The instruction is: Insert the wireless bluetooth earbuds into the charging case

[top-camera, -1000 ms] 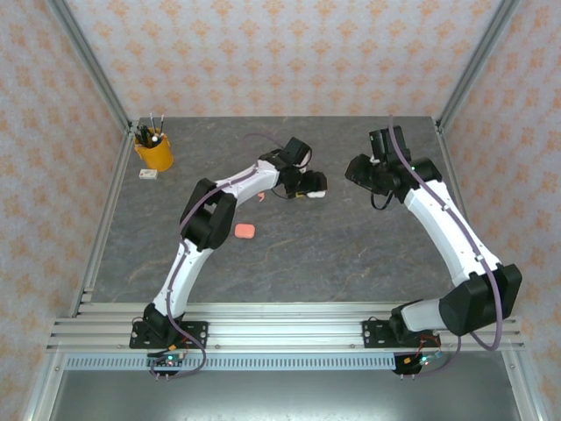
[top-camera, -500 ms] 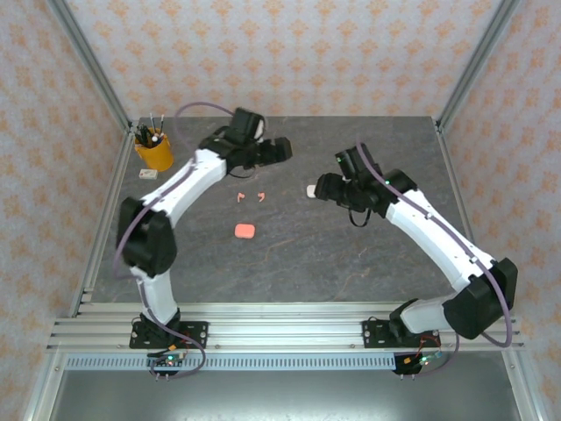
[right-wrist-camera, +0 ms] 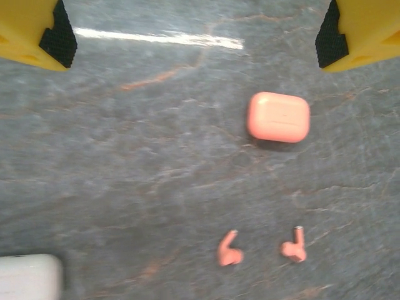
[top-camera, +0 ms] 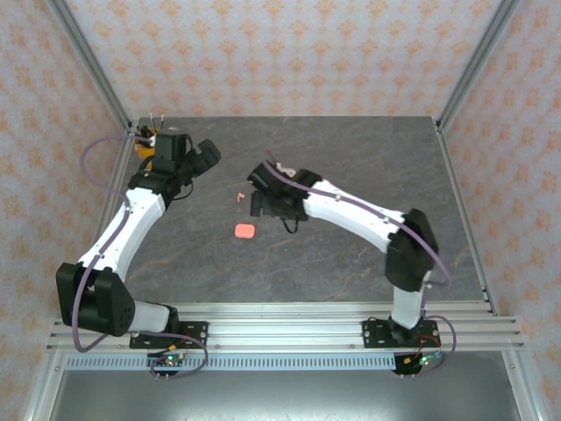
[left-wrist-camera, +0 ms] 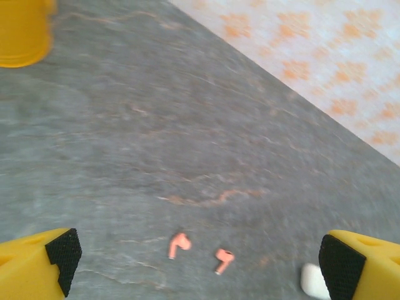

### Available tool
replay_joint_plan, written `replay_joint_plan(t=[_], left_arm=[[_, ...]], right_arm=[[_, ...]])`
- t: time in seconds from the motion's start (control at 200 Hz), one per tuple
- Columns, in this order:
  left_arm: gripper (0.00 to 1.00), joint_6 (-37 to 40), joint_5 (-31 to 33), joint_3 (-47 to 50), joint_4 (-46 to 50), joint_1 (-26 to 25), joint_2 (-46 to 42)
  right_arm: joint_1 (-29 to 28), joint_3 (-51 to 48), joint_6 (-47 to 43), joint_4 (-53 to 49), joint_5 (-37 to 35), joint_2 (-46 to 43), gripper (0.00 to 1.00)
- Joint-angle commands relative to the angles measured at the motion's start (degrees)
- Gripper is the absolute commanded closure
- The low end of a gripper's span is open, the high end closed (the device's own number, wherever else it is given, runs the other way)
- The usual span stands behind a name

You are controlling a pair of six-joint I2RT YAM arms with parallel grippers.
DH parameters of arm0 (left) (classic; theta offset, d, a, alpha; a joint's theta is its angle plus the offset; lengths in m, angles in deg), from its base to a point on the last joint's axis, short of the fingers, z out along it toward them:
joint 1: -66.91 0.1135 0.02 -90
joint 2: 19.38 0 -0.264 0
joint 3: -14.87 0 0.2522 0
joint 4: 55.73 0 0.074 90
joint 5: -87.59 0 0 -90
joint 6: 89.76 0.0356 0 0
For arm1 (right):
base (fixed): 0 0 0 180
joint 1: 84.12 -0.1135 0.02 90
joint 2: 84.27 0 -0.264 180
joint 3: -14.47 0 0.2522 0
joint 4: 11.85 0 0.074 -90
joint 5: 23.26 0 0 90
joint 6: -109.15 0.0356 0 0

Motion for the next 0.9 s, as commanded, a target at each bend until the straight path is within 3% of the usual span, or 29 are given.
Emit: replay_joint_plan(t=[0.0,0.175,0.425,0.896], left_arm=[[0.00,-7.75,3.78,3.71,-2.08,4.73,-3.52],[0.00,-16.59,-1.39,8.82,-3.42,12.81,-6.53],[0.00,-14.39,-2.60,9.00,-2.52,13.70,-7.13],[0.00,-12.85,-2.52,10.64,-3.21,13.66,-8.40]], right_arm=[[-2.48,7.16,3.92,-5.47,-2.73,6.99,0.01],[-5.04,20.27,7.08,-9.87,-1.98,18.83,0.00],[-6.83,36.51,9.36,-18.77,-6.60,31.49,0.07],[-6.80,40.21,11.31,-16.24,-4.20,38.78,0.12]])
